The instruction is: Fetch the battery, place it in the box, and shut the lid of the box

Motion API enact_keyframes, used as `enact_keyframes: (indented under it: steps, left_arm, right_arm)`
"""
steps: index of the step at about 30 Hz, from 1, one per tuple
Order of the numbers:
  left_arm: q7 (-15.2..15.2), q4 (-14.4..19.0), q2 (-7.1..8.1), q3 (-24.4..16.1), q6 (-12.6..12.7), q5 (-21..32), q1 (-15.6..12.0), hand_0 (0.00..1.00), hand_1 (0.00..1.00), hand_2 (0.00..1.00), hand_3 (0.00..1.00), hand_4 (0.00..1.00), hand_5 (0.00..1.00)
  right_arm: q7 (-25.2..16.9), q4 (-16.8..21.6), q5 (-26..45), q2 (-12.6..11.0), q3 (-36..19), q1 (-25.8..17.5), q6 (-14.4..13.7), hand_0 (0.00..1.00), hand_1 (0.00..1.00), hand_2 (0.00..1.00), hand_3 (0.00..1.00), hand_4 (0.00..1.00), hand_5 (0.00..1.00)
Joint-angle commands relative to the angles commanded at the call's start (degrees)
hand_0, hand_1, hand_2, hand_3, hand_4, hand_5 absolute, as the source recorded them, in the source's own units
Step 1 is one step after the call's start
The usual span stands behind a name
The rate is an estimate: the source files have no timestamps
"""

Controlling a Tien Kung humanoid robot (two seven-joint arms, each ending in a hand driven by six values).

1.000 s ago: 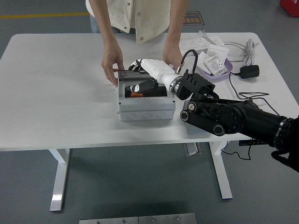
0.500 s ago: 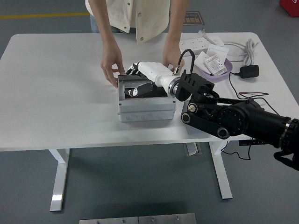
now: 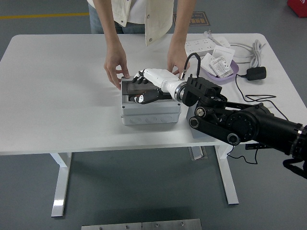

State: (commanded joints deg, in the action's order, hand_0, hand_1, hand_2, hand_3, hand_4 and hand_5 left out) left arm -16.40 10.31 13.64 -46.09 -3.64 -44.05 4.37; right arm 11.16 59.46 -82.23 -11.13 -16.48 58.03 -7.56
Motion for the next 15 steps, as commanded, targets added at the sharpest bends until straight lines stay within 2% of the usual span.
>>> enact_keyframes:
  steps: [5,10,15]
  left_arm:
    - [-0.01,0.00,-0.03,-0.14,-0.04,-0.10,-0.29,0.751,0.833,0.783,0.827,0.476,0.002]
    - [-0.03,0.00,-0.12,-0.34,-0.09,-0.18,-0.36,0.751,0.834,0.783,0.827,0.477,0.002]
    - [0.04,0.00,-0.45,-0.21,-0.12,0.20,-0.32,0.751,0.833,0.783,0.827,0.476,0.002]
  right_arm:
    - [1.76,2.01,-2.34,-1.93,-5.29,-2.50,2.44,0.761,0.690,0.704,0.735,0.809,0.458]
    - [2.55,4.54,-4.83,-3.68,-10.31,-5.52,3.42,0.758,0.684,0.700,0.736,0.811,0.462]
    - [4.17,9.84,-10.12,-6.10,-16.47,-10.56,5.54,0.750,0.681,0.700,0.739,0.812,0.463]
